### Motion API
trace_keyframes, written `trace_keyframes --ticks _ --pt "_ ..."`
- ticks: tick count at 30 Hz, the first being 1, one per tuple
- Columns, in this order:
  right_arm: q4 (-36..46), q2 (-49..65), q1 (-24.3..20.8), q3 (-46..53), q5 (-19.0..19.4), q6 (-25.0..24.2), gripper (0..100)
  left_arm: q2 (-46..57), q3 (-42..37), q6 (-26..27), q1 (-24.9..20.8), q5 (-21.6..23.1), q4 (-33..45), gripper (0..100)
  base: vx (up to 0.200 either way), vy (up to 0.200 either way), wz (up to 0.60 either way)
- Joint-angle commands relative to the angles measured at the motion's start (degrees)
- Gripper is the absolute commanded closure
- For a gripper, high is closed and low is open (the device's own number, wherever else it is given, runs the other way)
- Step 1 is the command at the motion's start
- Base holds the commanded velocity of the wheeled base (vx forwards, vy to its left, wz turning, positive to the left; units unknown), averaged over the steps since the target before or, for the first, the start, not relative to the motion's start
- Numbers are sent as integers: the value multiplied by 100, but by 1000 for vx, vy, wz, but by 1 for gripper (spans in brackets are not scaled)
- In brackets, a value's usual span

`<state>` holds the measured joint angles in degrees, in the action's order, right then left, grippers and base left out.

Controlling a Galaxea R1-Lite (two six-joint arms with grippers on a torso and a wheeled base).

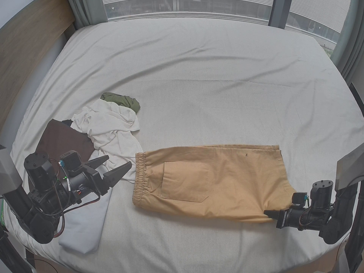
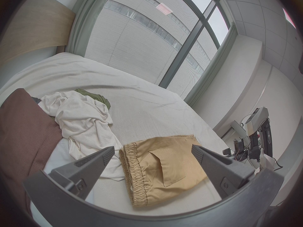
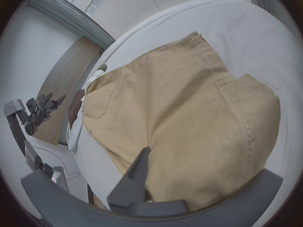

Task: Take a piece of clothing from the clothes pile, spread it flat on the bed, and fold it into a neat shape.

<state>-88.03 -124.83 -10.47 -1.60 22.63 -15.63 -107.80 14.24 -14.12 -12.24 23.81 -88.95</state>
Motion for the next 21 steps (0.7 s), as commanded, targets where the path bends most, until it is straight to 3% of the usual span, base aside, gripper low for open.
trace_keyframes --ticks 1,13,21 --pt "66 240 54 160 5 16 100 -4 -9 -3 2 1 -8 0 0 0 0" --pt "1306 926 98 160 -4 121 100 14 0 -12 2 1 -8 0 0 0 0" --pt "2185 1374 450 160 -13 192 100 22 9 -12 2 1 -8 0 0 0 0"
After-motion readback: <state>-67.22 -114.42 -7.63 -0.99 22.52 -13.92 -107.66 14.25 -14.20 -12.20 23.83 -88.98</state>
